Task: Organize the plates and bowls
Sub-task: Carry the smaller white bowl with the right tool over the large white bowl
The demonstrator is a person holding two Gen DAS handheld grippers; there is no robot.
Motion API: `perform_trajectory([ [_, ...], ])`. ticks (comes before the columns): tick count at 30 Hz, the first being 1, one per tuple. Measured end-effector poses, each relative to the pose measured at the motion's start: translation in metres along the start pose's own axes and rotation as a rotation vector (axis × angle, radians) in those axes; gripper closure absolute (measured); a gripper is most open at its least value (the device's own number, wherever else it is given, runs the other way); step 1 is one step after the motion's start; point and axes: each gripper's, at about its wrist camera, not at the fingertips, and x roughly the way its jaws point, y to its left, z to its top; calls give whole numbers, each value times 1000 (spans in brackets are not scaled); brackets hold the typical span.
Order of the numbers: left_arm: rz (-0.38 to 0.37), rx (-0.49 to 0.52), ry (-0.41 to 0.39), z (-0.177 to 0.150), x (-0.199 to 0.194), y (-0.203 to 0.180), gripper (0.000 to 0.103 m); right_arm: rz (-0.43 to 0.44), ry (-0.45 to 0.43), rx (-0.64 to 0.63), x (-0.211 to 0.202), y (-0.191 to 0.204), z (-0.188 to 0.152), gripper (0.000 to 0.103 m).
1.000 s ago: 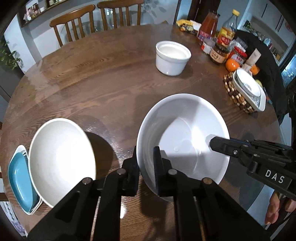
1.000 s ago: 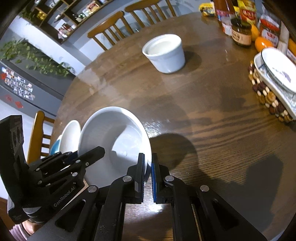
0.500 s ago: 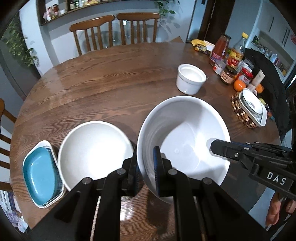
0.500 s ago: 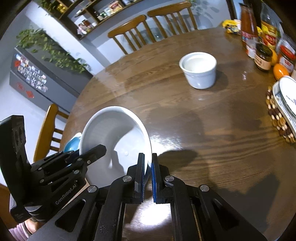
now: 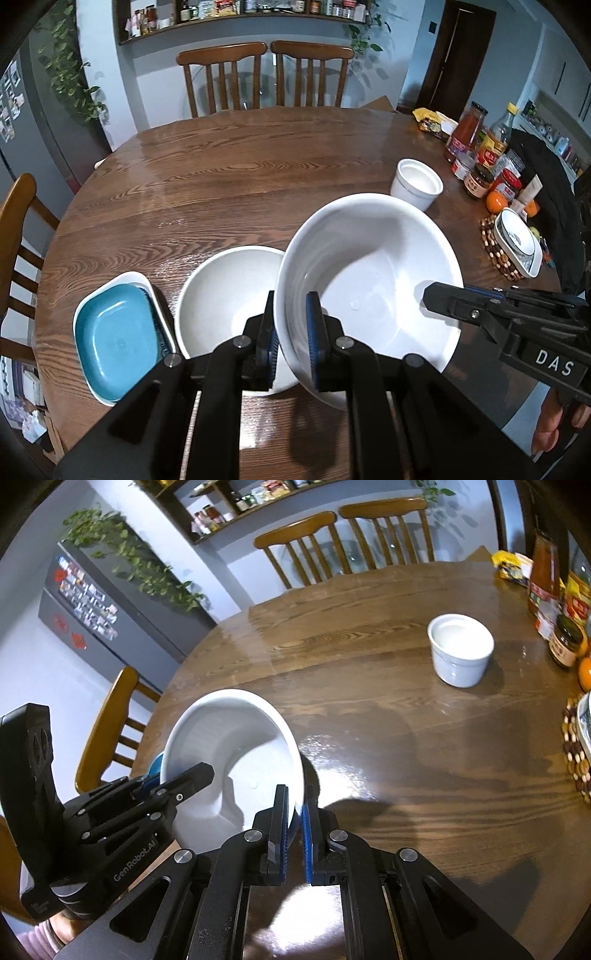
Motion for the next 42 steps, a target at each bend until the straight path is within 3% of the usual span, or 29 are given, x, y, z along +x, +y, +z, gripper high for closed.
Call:
perform_trajectory([
  [18,15,-86,-28,-4,-11,40,92,-3,27,-95,15,41,12,95],
  [42,54,-122,28,-8,9,60,92,14,90,-119,46,55,16,95],
])
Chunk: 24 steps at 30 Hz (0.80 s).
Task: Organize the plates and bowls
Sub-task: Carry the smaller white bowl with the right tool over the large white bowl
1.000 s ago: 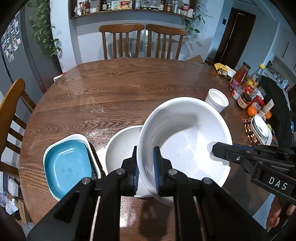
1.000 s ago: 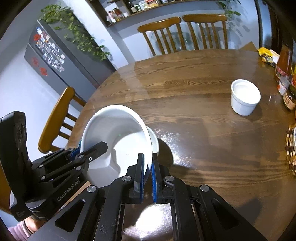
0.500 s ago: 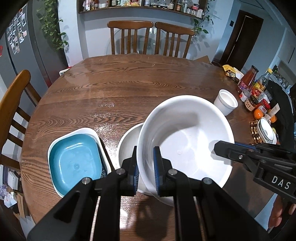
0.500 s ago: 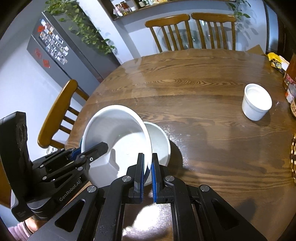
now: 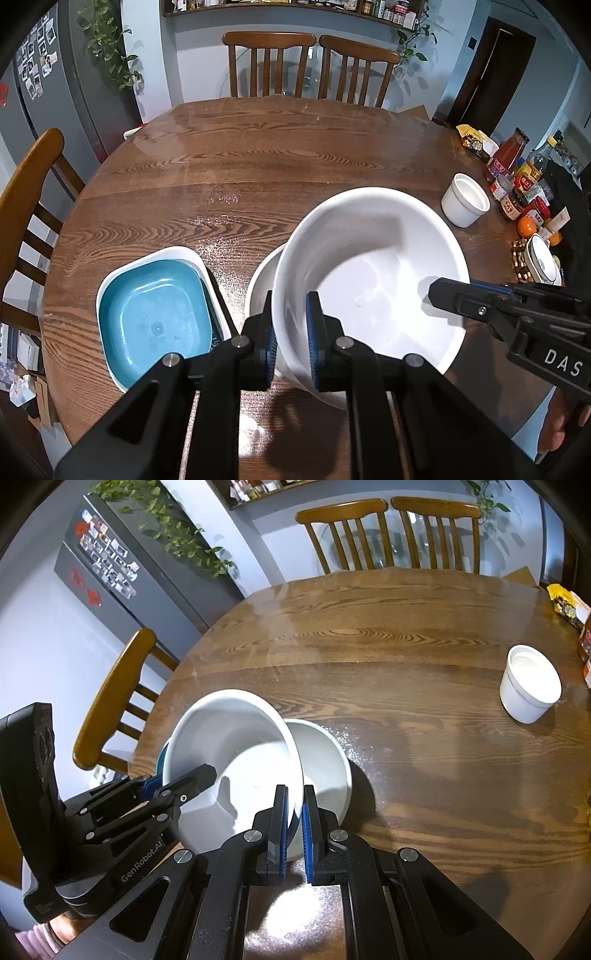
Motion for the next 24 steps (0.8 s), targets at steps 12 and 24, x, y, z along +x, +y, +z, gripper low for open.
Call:
perform_trajectory([
  [12,6,4,36,2,17,0,92,-8,28,15,13,-3,1,95],
  [24,24,8,79,1,34,2,92,-9,67,22,31,-8,2,95],
])
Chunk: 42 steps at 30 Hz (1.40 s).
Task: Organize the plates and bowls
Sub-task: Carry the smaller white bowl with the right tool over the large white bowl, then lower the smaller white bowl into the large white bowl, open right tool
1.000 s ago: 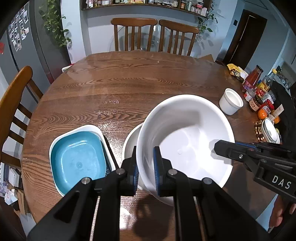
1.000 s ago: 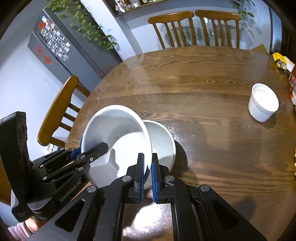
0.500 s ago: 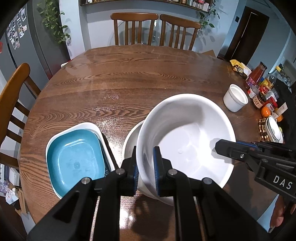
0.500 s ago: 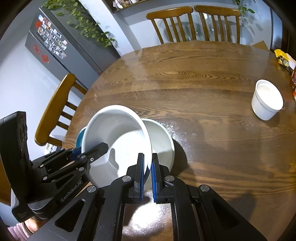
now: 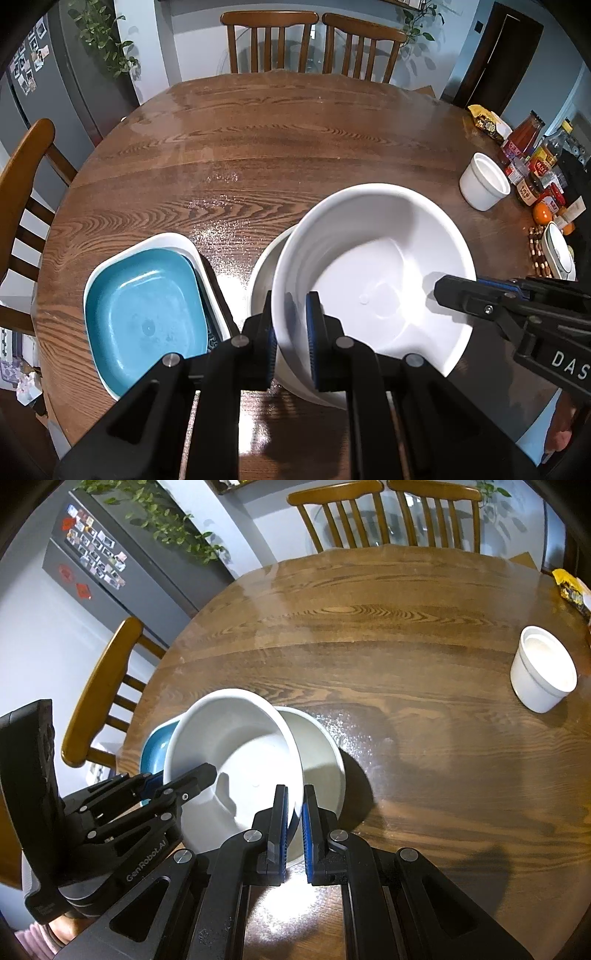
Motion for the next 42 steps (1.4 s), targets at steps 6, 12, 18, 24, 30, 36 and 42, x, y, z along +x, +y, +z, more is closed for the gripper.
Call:
perform_trajectory([
  [6,14,7,19,0,9,-1,92,-5,17,2,8,-1,0,95],
  [12,24,16,36,-1,16,-1,92,-10,30,6,15,-2,0,95],
  [18,36,24,46,-2,23,-2,92,-28,36,-3,21,-1,0,95],
  [24,45,27,64,-2,31,-4,90,-50,40,-19,25,-1,0,95],
  [30,56,39,82,-2,38,-4,89,-78,45,-38,29,-1,-1,95],
  [36,64,49,93,-2,44,-6,87,-109,46,-60,33,1,0,95],
  [42,71,51,92,1,44,-5,87,-130,46,-85,33,4,1,95],
])
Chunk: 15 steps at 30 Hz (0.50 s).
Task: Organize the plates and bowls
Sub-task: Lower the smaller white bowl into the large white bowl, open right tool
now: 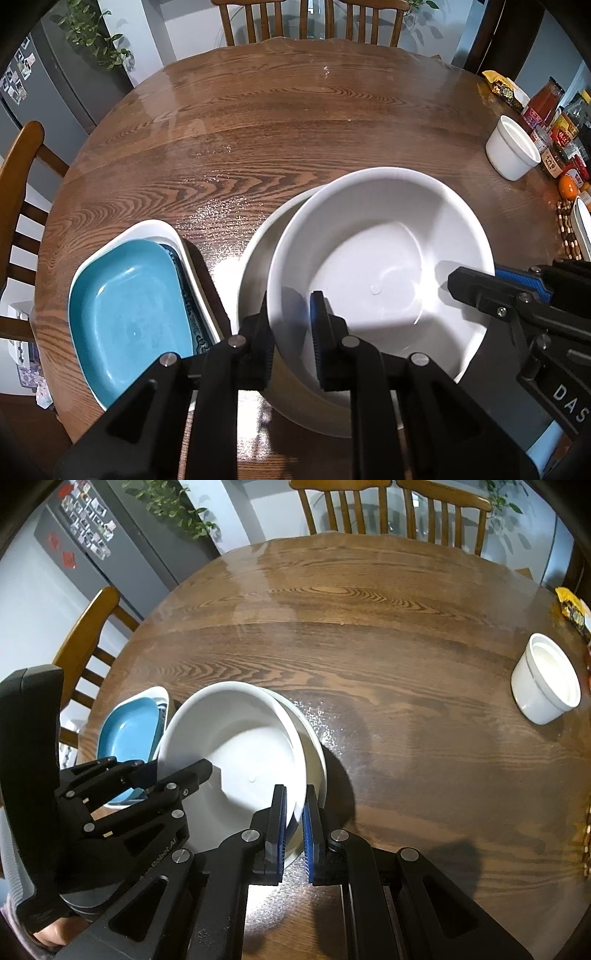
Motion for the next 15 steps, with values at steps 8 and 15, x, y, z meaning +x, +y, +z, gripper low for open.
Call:
perform_trajectory([
  [8,32,0,-24,1,-8,2,87,-13,-2,-42,0,10,2,95],
  [15,51,13,-36,0,-10,1,87,-18,8,-42,4,11,3,95],
])
